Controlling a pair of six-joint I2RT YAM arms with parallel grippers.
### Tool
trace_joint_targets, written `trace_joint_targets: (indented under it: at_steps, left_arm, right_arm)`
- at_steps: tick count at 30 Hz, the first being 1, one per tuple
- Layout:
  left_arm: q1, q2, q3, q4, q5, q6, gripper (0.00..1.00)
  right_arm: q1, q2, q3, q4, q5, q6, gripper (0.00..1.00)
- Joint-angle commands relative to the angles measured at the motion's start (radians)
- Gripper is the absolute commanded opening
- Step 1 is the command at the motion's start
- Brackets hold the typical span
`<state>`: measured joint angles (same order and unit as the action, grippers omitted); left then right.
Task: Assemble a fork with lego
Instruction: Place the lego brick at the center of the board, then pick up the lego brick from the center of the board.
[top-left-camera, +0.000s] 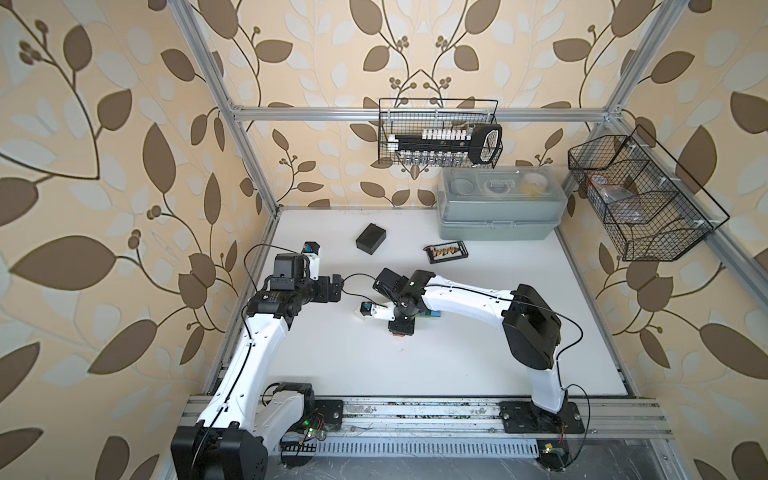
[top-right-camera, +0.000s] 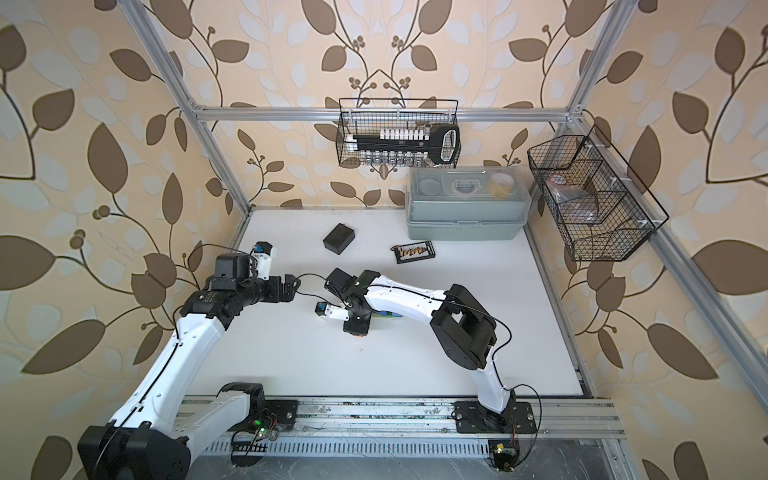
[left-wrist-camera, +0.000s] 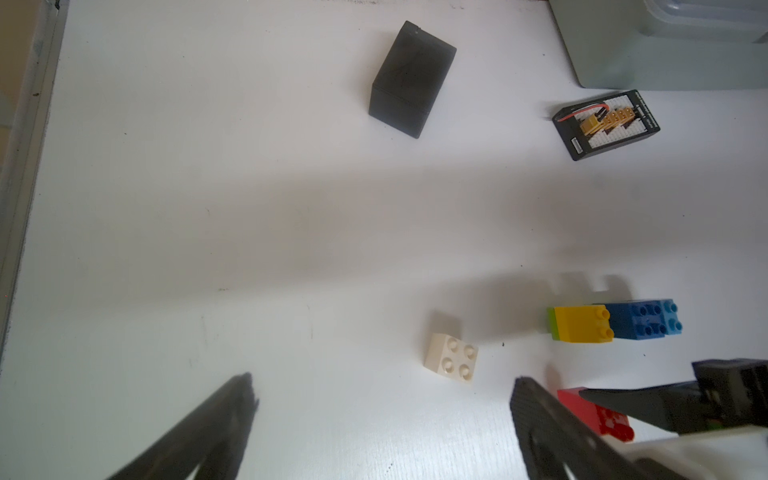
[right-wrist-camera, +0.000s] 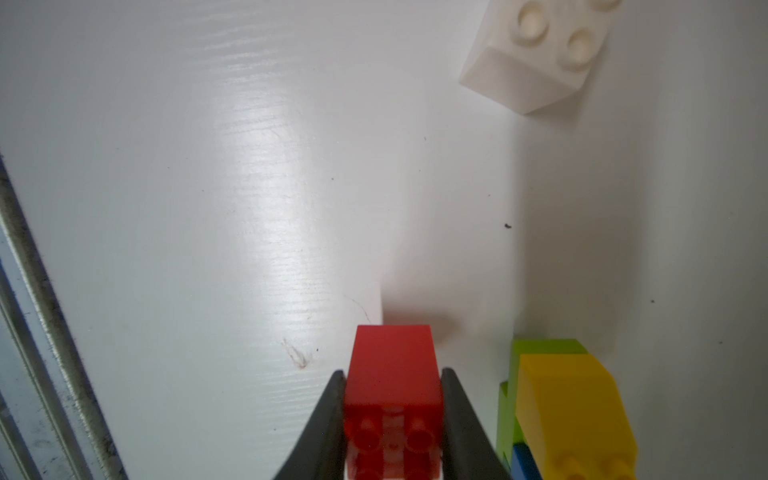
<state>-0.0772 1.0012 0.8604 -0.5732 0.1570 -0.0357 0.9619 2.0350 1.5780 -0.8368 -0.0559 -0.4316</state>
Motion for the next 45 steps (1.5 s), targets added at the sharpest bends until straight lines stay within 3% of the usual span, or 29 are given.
trace_joint_targets:
  at_steps: [1,24,29,39,45]
  left_arm:
    - [0.008,-0.007,-0.008,0.032,-0.004,-0.009,0.99]
    - [0.008,0.022,-0.004,0.076,-0.002,0.005,0.99]
    - [0.02,0.079,0.062,0.05,-0.04,0.053,0.99]
    - [0.088,0.153,0.139,0.023,-0.097,-0.057,0.99]
    - [0.119,0.129,0.095,0.004,-0.164,-0.098,0.99]
  right_arm:
    - [0.004,0.034,-0.009,0.005,0.013,-0.002,0.25]
    - [0.005,0.003,0.017,-0.008,0.05,0.135,0.52]
    - [0.004,0.012,0.102,-0.001,0.025,0.19,0.62]
    - [0.004,0.154,0.334,-0.047,-0.004,0.285,0.66]
    - [0.007,0.241,0.434,-0.054,-0.026,0.334,0.67]
